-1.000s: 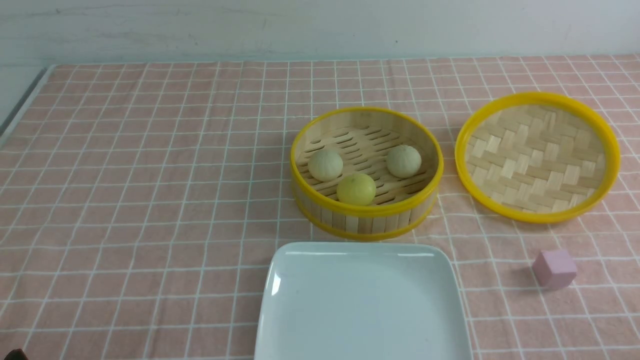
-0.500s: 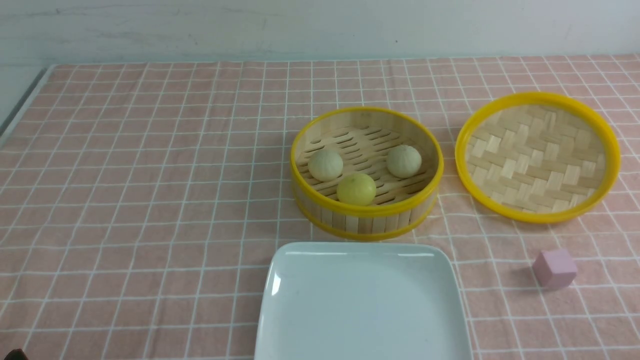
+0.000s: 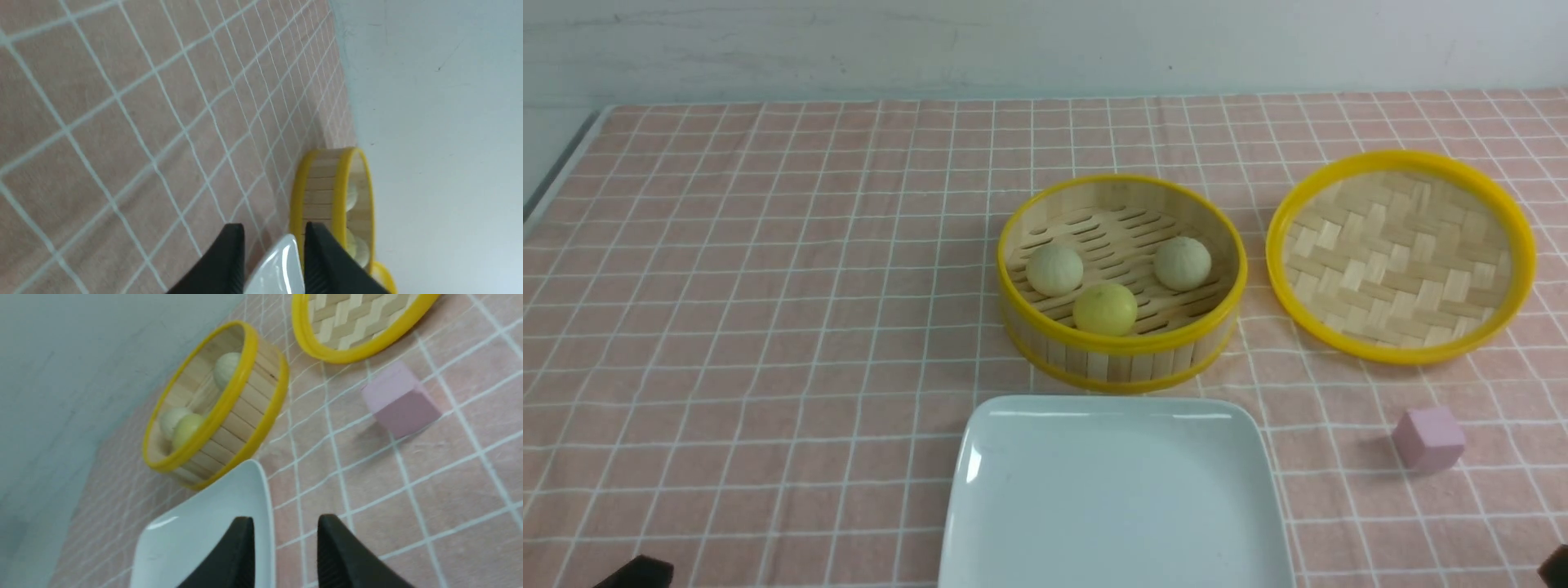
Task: Put the steamed buns into the plate on the pink tablecloth.
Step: 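Reach toward a bun in the bamboo steamer with the right gripper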
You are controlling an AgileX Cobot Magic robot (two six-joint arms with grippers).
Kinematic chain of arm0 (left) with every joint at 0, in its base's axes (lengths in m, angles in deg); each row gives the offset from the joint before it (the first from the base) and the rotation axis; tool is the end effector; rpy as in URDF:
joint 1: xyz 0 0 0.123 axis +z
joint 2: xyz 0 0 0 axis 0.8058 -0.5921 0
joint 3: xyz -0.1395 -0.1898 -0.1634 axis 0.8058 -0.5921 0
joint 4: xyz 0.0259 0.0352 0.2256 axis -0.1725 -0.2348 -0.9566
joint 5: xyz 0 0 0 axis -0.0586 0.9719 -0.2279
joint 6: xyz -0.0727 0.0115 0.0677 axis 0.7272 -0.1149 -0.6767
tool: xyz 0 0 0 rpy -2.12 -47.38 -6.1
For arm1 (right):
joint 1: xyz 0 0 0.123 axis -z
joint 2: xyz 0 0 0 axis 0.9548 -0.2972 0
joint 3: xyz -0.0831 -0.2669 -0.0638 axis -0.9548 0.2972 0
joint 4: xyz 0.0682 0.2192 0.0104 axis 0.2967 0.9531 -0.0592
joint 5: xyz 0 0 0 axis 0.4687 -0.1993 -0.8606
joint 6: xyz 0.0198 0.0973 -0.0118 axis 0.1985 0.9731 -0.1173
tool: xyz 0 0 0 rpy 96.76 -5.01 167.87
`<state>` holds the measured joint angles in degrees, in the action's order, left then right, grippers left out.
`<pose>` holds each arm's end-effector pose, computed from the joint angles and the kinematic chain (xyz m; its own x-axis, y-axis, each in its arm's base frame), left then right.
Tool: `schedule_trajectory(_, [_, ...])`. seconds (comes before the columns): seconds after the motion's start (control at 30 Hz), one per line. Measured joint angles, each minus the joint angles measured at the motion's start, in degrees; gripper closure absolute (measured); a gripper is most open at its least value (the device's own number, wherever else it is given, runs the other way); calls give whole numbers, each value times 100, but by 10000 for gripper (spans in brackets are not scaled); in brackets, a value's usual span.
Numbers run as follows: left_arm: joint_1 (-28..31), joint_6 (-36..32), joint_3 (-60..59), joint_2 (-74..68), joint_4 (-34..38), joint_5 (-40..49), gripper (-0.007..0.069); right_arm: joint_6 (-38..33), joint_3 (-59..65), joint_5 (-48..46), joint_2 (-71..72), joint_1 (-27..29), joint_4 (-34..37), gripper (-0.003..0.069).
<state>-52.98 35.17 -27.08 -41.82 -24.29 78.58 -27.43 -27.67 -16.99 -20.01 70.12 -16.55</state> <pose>0.0369 -0.0166 0.1724 -0.2089 -0.9618 -0.1767 -0.2251 0.2231 -0.9484 0.0339 0.0290 0.1771 -0.3854 0.6989 -0.6025 -0.0334 0.6420 0.7660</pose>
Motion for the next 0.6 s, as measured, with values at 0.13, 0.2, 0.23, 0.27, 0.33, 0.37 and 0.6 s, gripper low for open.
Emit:
schedule_trajectory(0.13, [0,103,0,0,91,0,384,5,0,0,0,0,401,419])
schedule_trajectory(0.2, [0,102,0,0,45,-6,384,5,0,-6,0,0,468,419])
schedule_trajectory(0.23, [0,102,0,0,-20,-18,384,5,0,-48,0,0,529,419])
schedule_trajectory(0.27, [0,87,0,0,-28,-18,387,5,0,-123,0,0,584,421])
schedule_trajectory(0.33, [0,-6,-4,0,-15,5,398,5,0,-201,0,0,630,430])
schedule_trajectory(0.37, [-6,-191,49,0,-9,109,412,5,-22,-268,0,0,648,442])
schedule_trajectory(0.6, [-93,-2243,1518,-370,-51,1186,603,-796,-1506,-479,-617,0,-234,666])
